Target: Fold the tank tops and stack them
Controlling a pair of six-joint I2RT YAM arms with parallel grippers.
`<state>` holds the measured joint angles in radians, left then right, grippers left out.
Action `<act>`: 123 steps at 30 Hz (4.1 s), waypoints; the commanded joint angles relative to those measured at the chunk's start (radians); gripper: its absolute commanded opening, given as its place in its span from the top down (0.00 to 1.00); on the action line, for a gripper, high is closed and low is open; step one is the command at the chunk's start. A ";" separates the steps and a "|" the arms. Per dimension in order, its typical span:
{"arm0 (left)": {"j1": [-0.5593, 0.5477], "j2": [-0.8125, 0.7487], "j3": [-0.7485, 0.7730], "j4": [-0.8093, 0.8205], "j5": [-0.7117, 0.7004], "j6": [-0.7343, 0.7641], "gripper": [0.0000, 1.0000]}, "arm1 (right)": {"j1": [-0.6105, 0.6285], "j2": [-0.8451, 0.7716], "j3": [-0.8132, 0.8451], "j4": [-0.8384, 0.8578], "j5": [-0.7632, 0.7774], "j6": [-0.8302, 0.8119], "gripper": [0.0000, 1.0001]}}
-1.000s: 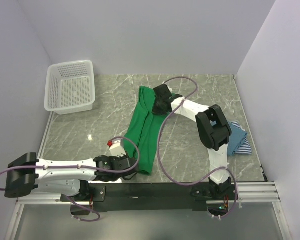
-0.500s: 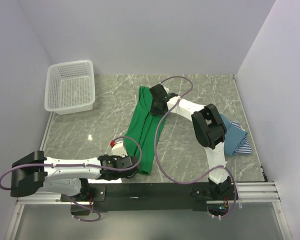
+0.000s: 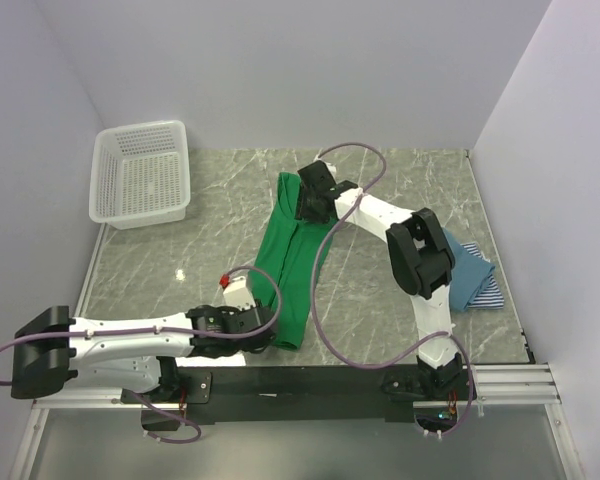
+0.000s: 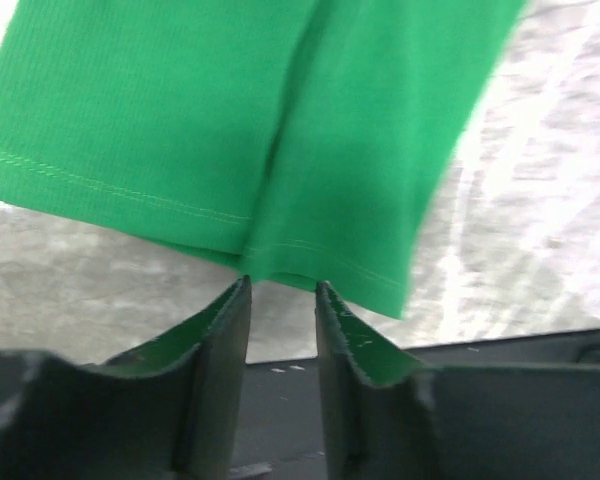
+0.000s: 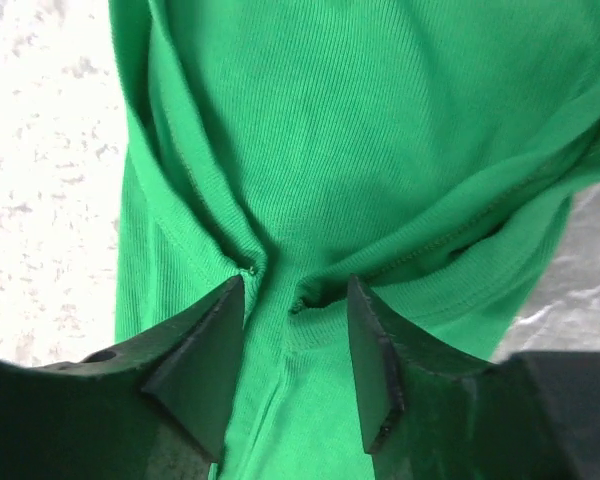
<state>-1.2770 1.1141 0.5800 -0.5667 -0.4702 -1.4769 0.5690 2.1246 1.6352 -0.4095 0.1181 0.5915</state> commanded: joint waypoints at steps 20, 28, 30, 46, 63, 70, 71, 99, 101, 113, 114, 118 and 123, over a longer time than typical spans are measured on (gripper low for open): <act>0.030 0.228 0.241 0.175 0.044 0.314 0.85 | -0.248 -0.135 -0.193 0.098 0.060 0.044 0.99; 0.054 0.329 0.179 0.257 0.107 0.334 0.93 | -0.262 -0.028 -0.098 0.126 -0.006 0.033 0.99; 0.053 0.355 0.167 0.278 0.137 0.331 0.94 | -0.265 -0.003 -0.055 0.120 -0.017 0.036 0.99; 0.053 0.351 0.081 0.314 0.217 0.320 0.97 | -0.273 0.092 0.103 0.077 -0.091 0.082 0.99; 0.045 0.365 0.064 0.415 0.327 0.285 0.97 | -0.276 0.202 0.233 0.000 -0.101 0.059 0.98; 0.034 0.404 0.096 0.539 0.398 0.273 0.92 | -0.303 0.281 0.350 -0.061 -0.093 0.042 0.98; 0.034 0.412 0.104 0.545 0.403 0.273 0.90 | -0.310 0.285 0.360 -0.060 -0.100 0.042 0.98; 0.872 0.291 0.474 0.229 0.258 0.518 0.66 | -0.104 -0.429 -0.455 0.196 -0.155 0.134 0.67; 0.870 0.210 0.326 0.273 0.293 0.501 0.62 | -0.067 -0.489 -0.612 0.268 -0.178 0.155 0.66; 0.546 -0.148 -0.045 0.041 0.237 0.191 0.48 | 0.369 -1.034 -1.110 0.158 -0.025 0.448 0.53; 0.500 -0.155 -0.045 0.010 0.213 0.146 0.48 | 0.443 -1.052 -1.123 0.135 -0.003 0.474 0.52; 0.314 -0.181 -0.074 -0.117 0.133 -0.035 0.48 | 0.580 -1.126 -1.205 0.078 0.029 0.635 0.48; 0.208 -0.159 -0.077 -0.185 0.101 -0.175 0.47 | 0.692 -1.132 -1.250 0.100 0.054 0.752 0.47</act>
<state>-1.0229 0.9478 0.5056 -0.6624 -0.3016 -1.4937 1.2186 1.0023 0.3954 -0.3061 0.0978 1.2137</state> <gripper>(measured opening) 0.531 0.526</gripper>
